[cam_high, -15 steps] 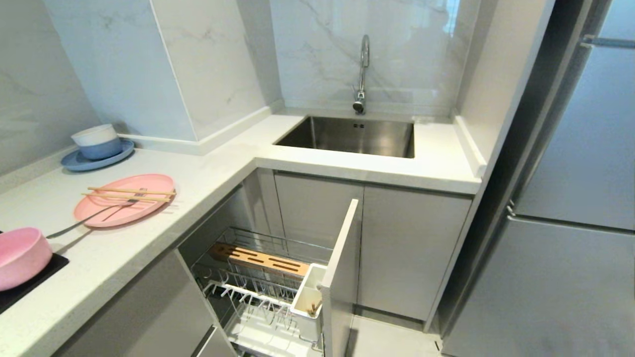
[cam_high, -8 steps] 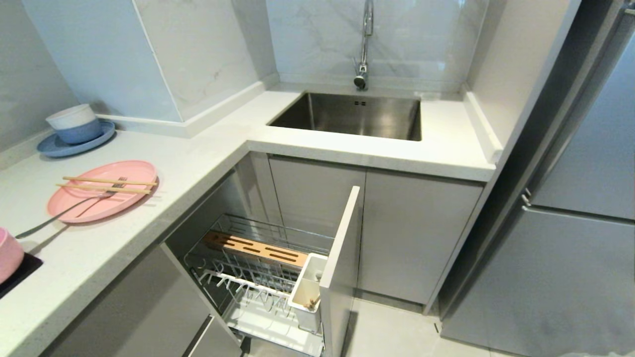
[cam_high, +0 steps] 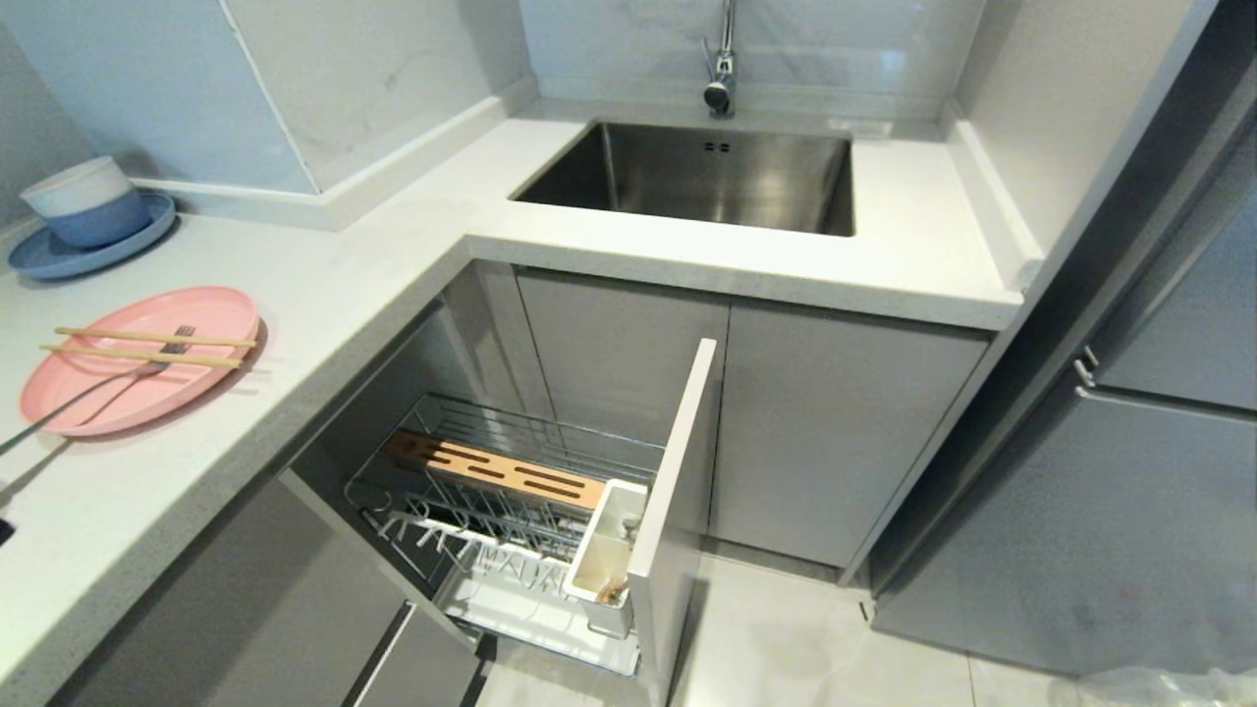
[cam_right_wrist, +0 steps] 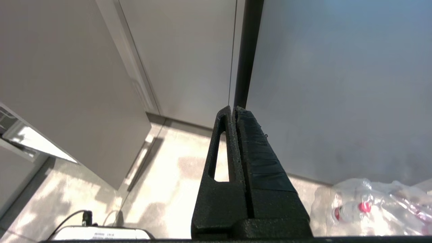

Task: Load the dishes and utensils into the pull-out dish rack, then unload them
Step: Pick up the bowl and place it in the cupboard

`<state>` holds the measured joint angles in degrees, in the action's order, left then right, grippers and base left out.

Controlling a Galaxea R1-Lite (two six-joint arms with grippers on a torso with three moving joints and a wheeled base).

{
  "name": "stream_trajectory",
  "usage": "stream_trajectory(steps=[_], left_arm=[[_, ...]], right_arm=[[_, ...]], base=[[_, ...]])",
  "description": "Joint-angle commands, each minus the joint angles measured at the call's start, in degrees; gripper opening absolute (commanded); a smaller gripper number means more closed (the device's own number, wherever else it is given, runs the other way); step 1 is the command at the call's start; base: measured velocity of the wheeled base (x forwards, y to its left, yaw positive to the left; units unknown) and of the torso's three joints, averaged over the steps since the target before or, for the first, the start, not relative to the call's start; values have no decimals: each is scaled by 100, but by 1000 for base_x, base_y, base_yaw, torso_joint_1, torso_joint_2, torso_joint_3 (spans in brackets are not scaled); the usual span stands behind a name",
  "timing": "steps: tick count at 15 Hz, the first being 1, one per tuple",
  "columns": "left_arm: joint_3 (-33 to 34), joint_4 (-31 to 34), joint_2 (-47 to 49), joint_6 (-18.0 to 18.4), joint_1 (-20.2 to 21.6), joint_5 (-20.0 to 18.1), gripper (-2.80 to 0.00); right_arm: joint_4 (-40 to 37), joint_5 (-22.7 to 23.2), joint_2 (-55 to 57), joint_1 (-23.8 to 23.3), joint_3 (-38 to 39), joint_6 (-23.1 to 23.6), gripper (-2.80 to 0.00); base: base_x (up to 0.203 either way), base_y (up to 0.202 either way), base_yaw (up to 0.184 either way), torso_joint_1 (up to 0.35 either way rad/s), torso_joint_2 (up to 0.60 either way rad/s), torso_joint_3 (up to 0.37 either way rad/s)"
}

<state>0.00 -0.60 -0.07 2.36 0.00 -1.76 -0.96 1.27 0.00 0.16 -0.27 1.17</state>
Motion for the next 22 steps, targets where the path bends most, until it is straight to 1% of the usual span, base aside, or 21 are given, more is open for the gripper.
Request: stream_trajectory(steps=[1,6,11,13,14,16,19,21,22], left_arm=[[35,-2,7,-8,0,0,-280],[35,-2,7,-1,0,0,-280],[35,-2,7,-26,0,0,-280],[27,-27,7,40,0,3,-280],[-141,-174,7,76,0,10,-280],[-918,-254,39,206,5,11,-280],[-2764,279,562,434,24,63,-280],[-4175,667,1409,634,64,225,-280],[-4787,852,1943,751,79,414,-280]], right_arm=[[0,5,0,2,0,6,-280],[0,5,0,2,0,5,-280],[0,5,0,2,0,5,-280],[0,2,0,2,0,-3,-280],[0,-2,0,2,0,6,-280],[0,5,0,2,0,6,-280],[0,5,0,2,0,5,-280],[0,5,0,2,0,4,-280],[0,5,0,2,0,1,-280]], base=[[0,0,0,2,2,-202],[0,0,0,3,3,-176],[0,0,0,2,1,-16],[0,0,0,0,0,0],[0,0,0,0,0,0],[0,0,0,0,0,0],[0,0,0,0,0,0],[0,0,0,0,0,0],[0,0,0,0,0,0]])
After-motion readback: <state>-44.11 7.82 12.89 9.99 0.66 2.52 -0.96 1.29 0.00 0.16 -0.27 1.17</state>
